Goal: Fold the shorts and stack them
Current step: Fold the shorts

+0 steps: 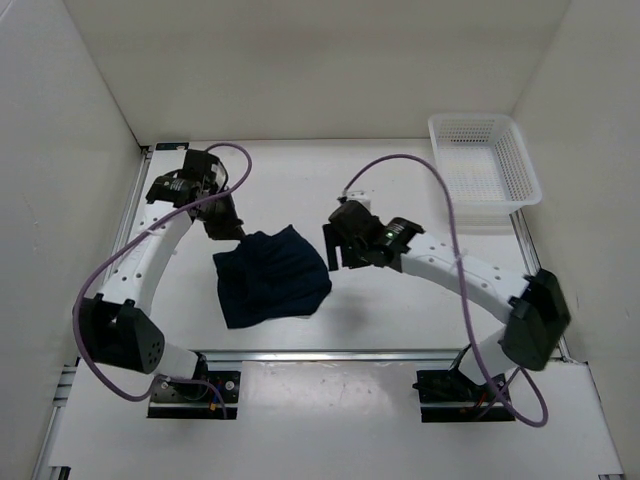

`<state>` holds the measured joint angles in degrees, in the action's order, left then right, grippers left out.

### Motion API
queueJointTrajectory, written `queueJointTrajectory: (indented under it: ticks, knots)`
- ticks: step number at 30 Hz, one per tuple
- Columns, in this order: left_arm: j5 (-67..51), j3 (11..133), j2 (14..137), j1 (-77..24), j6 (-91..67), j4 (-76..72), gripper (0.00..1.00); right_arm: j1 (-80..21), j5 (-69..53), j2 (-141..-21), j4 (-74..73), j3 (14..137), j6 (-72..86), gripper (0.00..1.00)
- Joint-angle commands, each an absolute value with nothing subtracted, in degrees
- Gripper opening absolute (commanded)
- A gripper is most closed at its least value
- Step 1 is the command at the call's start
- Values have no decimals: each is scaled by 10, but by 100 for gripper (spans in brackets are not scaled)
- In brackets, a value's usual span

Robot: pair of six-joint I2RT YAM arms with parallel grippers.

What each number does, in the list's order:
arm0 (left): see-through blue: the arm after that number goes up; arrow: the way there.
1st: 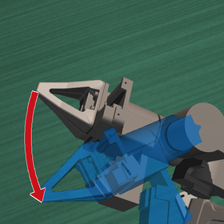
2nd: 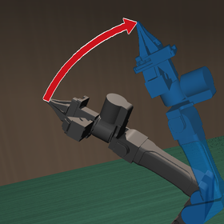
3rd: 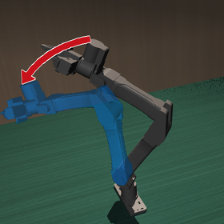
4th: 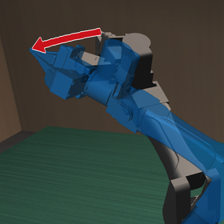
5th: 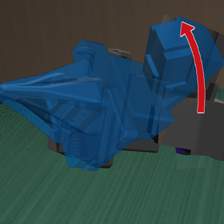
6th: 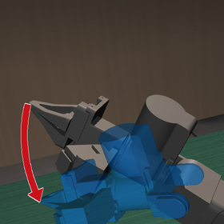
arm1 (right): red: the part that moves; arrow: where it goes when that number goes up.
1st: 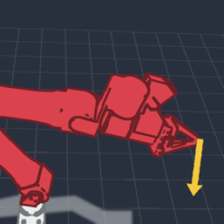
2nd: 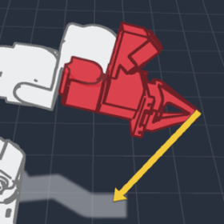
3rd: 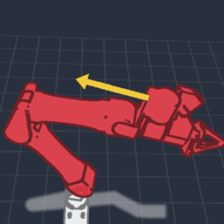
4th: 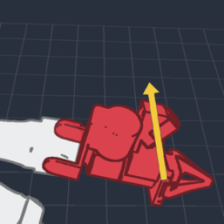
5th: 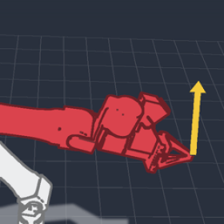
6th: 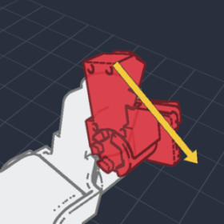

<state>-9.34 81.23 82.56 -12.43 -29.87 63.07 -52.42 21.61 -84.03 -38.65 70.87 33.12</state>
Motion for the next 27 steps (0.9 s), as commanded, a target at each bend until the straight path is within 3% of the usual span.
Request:
queueJointTrajectory:
  ticks: [1, 9, 14, 18, 21, 22, 24, 27]
  knots:
    - [-77, 773, 819, -106, -280, 651, 10, -519, 121, -918, -330, 752, 251, 86]
    - [-77, 736, 809, -81, -270, 645, 10, -441, -129, -1056, -188, 777, 243, 93]
    - [-77, 736, 809, -48, -258, 645, 10, -441, -180, -1135, -178, 805, 237, 93]
    - [-77, 743, 814, -22, -247, 645, 10, -441, -208, -1141, -137, 766, 269, 81]
    - [-90, 755, 836, -9, -236, 640, 10, -441, -199, -1128, -124, 734, 288, 56]
    - [-90, 760, 846, -9, -230, 640, 10, -441, -190, -1122, -116, 725, 294, 28]
    - [-106, 767, 858, -9, -225, 634, 10, -441, -158, -1099, -109, 703, 312, 4]
    - [-112, 778, 873, -24, -225, 634, 10, -441, -124, -1047, -97, 652, 344, 0]
